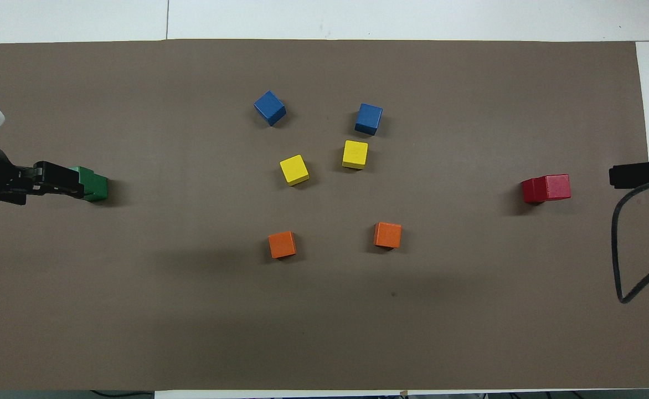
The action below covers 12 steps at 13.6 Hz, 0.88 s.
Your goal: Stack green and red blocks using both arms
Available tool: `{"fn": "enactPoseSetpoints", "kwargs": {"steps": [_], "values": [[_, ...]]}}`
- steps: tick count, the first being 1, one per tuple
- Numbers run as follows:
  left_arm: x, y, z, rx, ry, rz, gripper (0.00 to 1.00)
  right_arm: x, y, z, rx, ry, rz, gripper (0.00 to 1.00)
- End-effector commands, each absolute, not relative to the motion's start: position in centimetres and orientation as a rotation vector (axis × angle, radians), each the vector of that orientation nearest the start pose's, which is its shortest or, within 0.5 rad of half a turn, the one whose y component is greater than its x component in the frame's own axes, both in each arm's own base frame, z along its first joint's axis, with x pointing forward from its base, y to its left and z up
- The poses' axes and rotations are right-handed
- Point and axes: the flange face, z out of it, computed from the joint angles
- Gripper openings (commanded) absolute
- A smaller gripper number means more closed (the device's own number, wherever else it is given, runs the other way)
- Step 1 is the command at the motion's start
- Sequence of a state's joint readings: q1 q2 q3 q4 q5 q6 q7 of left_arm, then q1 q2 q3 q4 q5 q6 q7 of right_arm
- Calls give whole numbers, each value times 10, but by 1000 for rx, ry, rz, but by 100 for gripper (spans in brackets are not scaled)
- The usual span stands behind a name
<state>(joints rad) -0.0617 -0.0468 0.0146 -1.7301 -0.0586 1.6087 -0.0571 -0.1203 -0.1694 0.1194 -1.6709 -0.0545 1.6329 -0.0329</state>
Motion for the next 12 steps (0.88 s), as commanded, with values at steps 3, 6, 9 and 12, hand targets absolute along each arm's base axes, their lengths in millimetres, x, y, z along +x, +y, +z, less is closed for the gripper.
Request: {"fn": "enactPoseSetpoints", "kwargs": {"steps": [3, 6, 9, 12], "values": [[542, -35, 588, -3173, -3, 91, 100, 520, -20, 662, -3168, 25, -98, 100], [544, -36, 603, -3175, -4, 84, 100, 523, -37, 665, -3134, 78, -43, 100], [543, -33, 603, -3175, -9, 81, 100, 526, -32, 662, -3137, 52, -19, 100], [543, -31, 603, -3175, -13, 88, 100, 527, -30, 659, -3139, 52, -22, 100]]}}
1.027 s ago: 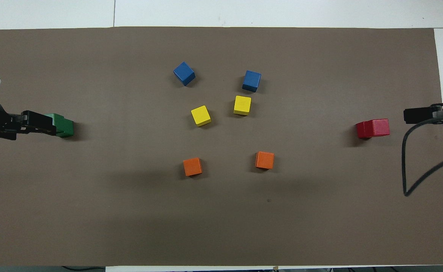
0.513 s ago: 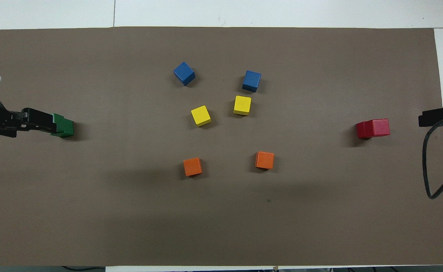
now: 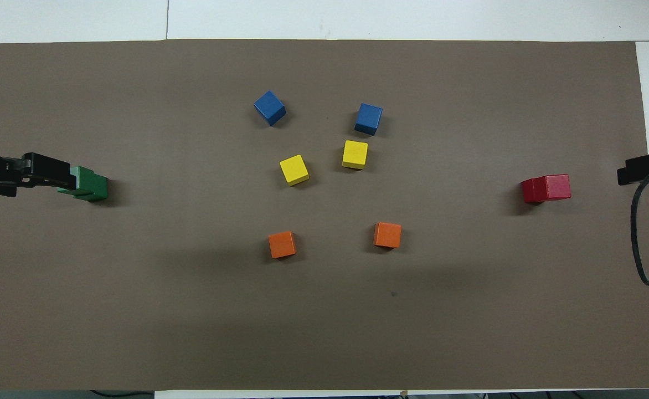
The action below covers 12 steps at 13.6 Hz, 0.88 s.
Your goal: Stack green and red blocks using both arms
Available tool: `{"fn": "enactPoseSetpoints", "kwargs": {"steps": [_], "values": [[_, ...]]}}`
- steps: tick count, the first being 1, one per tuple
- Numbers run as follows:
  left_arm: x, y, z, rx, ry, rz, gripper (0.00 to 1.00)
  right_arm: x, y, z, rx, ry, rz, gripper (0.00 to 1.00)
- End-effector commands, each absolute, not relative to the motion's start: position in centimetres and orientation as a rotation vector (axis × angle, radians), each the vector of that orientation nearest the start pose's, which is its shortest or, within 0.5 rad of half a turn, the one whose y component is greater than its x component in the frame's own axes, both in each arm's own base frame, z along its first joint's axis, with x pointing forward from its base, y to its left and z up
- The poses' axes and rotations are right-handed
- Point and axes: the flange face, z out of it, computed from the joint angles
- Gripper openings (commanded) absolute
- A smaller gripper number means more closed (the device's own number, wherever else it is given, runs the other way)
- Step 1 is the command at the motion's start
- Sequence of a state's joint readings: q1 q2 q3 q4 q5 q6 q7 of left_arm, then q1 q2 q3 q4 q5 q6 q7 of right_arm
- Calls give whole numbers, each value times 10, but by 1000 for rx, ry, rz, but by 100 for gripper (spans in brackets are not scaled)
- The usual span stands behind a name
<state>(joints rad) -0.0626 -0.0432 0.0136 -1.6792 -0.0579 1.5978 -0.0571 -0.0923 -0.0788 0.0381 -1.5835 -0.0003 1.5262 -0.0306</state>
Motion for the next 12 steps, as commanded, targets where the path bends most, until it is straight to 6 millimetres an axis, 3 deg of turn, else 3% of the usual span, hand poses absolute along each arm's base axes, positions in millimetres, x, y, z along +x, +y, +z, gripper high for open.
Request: {"fn": "enactPoseSetpoints", "kwargs": {"steps": [1, 12], "values": [[541, -31, 602, -3174, -13, 100, 100, 525, -28, 656, -3141, 67, -12, 100], [542, -30, 603, -3151, -8, 93, 100, 516, -52, 652, -3132, 141, -10, 100]]}}
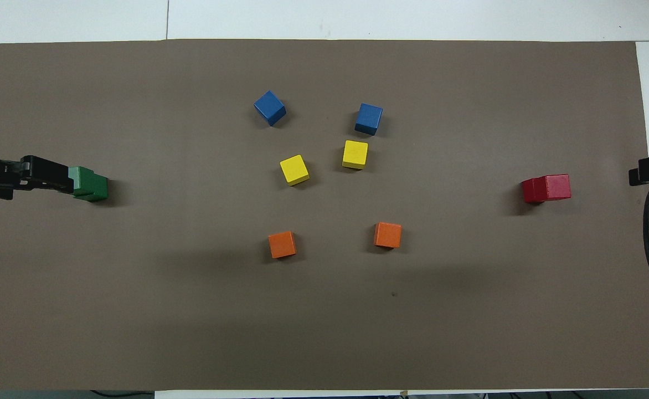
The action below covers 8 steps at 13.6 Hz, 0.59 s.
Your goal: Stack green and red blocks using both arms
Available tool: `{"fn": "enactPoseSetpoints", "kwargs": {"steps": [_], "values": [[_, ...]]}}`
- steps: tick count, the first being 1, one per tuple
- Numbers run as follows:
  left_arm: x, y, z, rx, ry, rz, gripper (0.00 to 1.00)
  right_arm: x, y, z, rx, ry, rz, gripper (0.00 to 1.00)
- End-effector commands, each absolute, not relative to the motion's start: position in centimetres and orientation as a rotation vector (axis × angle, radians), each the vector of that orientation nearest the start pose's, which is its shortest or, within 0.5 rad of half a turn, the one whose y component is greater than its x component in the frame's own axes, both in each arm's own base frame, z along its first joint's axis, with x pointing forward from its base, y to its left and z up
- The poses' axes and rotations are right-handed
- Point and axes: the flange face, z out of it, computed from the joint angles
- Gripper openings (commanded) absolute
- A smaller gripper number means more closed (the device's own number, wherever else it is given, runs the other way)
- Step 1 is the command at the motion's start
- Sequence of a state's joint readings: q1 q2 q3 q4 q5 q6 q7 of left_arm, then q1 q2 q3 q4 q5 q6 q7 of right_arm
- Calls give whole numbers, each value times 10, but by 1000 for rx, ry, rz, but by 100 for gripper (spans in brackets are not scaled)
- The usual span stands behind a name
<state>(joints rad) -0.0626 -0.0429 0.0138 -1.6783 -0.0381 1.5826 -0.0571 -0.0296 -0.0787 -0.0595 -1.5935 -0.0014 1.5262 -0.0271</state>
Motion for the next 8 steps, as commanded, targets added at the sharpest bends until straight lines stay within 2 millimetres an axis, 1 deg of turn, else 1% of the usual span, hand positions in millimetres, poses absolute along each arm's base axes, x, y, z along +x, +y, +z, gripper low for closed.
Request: {"fn": "enactPoseSetpoints", "kwargs": {"steps": [1, 6, 8], "values": [[542, -31, 603, -3151, -3, 91, 100, 515, -51, 651, -3132, 144, -10, 100], [543, -29, 603, -3153, -10, 88, 100, 517, -41, 651, -3134, 151, -10, 100], [542, -28, 604, -3153, -13, 88, 100, 516, -40, 651, -3132, 156, -5, 100]]}}
